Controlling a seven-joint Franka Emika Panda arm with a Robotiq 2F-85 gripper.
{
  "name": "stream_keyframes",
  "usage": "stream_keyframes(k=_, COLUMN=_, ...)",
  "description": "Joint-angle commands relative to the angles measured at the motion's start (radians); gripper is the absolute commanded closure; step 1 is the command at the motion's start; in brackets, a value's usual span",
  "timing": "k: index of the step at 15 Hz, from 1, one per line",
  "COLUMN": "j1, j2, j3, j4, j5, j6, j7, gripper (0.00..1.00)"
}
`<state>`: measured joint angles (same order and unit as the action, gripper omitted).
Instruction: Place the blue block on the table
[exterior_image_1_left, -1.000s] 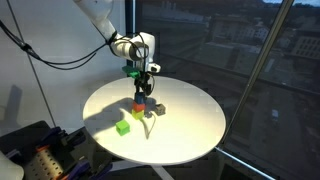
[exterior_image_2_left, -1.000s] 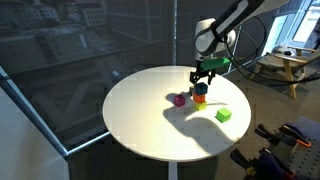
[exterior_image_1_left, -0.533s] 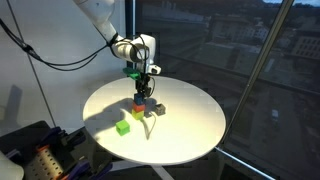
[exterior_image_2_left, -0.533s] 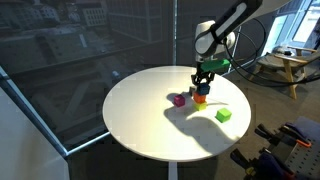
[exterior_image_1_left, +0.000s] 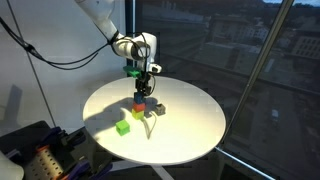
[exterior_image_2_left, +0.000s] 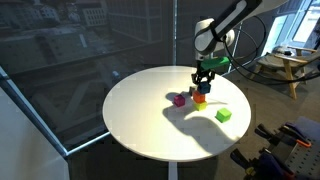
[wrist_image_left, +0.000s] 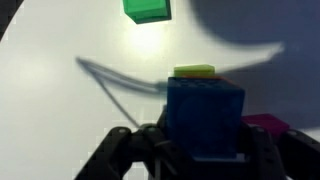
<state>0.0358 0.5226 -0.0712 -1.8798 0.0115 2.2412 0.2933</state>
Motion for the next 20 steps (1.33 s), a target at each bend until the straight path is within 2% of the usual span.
stream_keyframes(k=1, j1=0.007, j2=-0.036, j3=-0.009, j4=0.022, j5=-0.014, j6=-0.068, j7=0.018, gripper=0.73)
stream_keyframes(k=13, j1=0.025, j2=-0.11, j3=0.025, j4=0.015, j5=-0.02, j6=-0.159, j7=-0.039, gripper=0.73)
stream_keyframes(k=20, j1=0.049, j2=-0.115, j3=0.049, j4=0.018, j5=-0.032, j6=-0.169, j7=-0.068, gripper=0.73)
